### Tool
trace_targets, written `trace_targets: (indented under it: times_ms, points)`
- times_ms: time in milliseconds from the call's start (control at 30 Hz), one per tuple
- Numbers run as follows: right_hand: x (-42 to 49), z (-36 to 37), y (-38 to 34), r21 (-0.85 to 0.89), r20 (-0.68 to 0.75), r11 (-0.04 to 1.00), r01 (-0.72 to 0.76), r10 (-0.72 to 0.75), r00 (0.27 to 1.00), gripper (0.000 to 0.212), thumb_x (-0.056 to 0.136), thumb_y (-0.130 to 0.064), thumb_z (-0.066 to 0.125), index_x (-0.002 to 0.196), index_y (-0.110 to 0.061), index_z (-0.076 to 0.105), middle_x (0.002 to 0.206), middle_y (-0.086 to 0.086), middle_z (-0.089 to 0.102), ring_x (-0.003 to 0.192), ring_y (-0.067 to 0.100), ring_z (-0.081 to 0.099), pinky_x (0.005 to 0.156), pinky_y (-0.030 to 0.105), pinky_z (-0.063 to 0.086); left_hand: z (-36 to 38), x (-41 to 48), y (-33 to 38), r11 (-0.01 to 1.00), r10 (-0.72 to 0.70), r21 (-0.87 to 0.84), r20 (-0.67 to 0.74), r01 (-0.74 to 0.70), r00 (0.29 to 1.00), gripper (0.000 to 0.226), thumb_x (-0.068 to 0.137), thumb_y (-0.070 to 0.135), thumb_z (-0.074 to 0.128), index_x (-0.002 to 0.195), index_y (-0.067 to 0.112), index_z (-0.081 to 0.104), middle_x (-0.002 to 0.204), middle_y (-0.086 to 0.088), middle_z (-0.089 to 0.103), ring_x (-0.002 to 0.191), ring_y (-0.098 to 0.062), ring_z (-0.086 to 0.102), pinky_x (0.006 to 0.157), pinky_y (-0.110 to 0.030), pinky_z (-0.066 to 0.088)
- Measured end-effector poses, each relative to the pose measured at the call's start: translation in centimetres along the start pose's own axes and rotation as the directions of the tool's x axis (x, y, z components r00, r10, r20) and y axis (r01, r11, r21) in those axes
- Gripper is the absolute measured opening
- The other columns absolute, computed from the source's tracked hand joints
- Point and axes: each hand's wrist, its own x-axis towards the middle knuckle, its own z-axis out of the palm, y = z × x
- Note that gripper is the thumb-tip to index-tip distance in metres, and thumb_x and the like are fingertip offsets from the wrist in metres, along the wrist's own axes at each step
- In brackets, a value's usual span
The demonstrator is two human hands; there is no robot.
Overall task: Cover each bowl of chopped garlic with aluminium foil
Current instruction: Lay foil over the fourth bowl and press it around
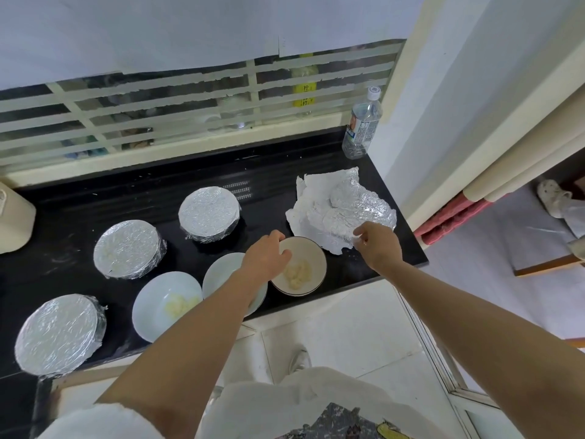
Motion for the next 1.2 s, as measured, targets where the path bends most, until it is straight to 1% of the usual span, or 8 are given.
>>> trace_targets:
  times_ms: [167,333,467,667,767,933,1100,1200]
  points:
    - [0.6,-2.5,-3.5,0.333,-0.205,0.94,0.07,0.0,0.979,0.013,0.091,-0.013,0.054,0.091,-0.008,0.066,0.086,-0.001,0.064,0.077,0.012,0.056,0.066,0.021,0.038,-0.2,-0.3,-0.2,0.998,0.002,-0.06,-0.039,-0.005,0.999,0.047,0.099,0.031,0.049,0.141,0.01,0.041,0.134,-0.009,0.053,0.12,-0.026,0.053,0.096,-0.035,0.04]
    - [0.8,-3.3,-7.6,0.784,0.129,0.61,-0.119,0.028,0.991,0.008,0.093,-0.015,0.057,0.095,-0.013,0.064,0.088,0.003,0.061,0.081,0.017,0.056,0.076,0.028,0.046,-1.9,-0.9,0.2,0.897,-0.106,-0.442,-0.178,0.017,0.978,0.034,0.102,0.03,0.047,0.13,0.011,0.051,0.108,0.001,0.058,0.102,-0.016,0.054,0.088,-0.028,0.038]
    - [-0.4,-2.0,-10.2,0.891,0.356,0.321,-0.321,-0.056,0.933,0.012,0.096,-0.01,0.049,0.102,-0.009,0.06,0.095,0.009,0.063,0.084,0.024,0.061,0.072,0.033,0.05,-4.1,-0.9,-0.9,0.569,-0.242,-0.821,-0.118,0.042,0.963,0.019,0.103,0.036,0.043,0.094,0.022,0.052,0.097,-0.001,0.053,0.097,-0.02,0.05,0.083,-0.031,0.04]
    - [-2.4,-1.9,-12.1,0.917,0.398,0.128,-0.378,-0.239,0.886,0.019,0.1,-0.012,0.042,0.096,-0.012,0.061,0.084,0.002,0.069,0.074,0.014,0.066,0.068,0.026,0.056,-6.0,-3.0,-2.9,0.04,-0.268,-0.975,0.202,0.22,0.942,0.041,0.095,0.053,0.052,0.103,0.014,0.062,0.096,-0.01,0.067,0.091,-0.024,0.065,0.094,-0.038,0.054]
    - [-2.8,-1.3,-12.4,0.911,0.396,0.203,-0.36,-0.184,0.899,0.015,0.097,-0.011,0.047,0.098,-0.011,0.062,0.093,0.005,0.067,0.079,0.018,0.065,0.072,0.029,0.055,-6.2,-4.0,-3.7,-0.145,-0.237,-0.977,0.19,0.159,0.953,0.026,0.09,0.03,0.069,0.104,0.009,0.066,0.098,-0.009,0.069,0.086,-0.021,0.066,0.09,-0.037,0.057]
    - [-4.5,1.0,-12.8,0.828,0.467,0.373,-0.419,-0.043,0.883,0.04,0.088,-0.031,0.065,0.122,-0.01,0.061,0.123,0.008,0.059,0.102,0.023,0.059,0.093,0.037,0.046,-7.2,-5.5,-7.8,-0.012,-0.322,-0.998,0.069,0.069,0.944,0.035,0.079,0.001,0.076,0.113,0.002,0.066,0.095,-0.011,0.073,0.083,-0.026,0.07,0.086,-0.047,0.058]
    - [-6.6,3.4,-14.0,0.649,0.471,0.694,-0.312,-0.045,0.881,0.034,0.085,-0.027,0.072,0.071,-0.014,0.045,0.062,-0.003,0.039,0.058,0.012,0.036,0.061,0.026,0.033,-8.7,-7.8,-12.6,0.153,-0.326,-0.987,-0.006,0.046,0.945,0.03,0.082,0.008,0.076,0.11,0.005,0.065,0.104,-0.012,0.073,0.082,-0.021,0.073,0.068,-0.033,0.06]
    - [-8.6,4.9,-15.6,0.61,0.566,0.705,-0.361,-0.069,0.821,0.018,0.087,-0.009,0.069,0.076,-0.009,0.055,0.06,-0.006,0.064,0.056,0.004,0.06,0.063,0.021,0.045,-9.3,-9.1,-16.1,0.069,-0.375,-0.995,0.038,0.068,0.926,0.036,0.081,0.023,0.077,0.112,0.006,0.067,0.102,-0.011,0.074,0.095,-0.028,0.071,0.082,-0.04,0.059]
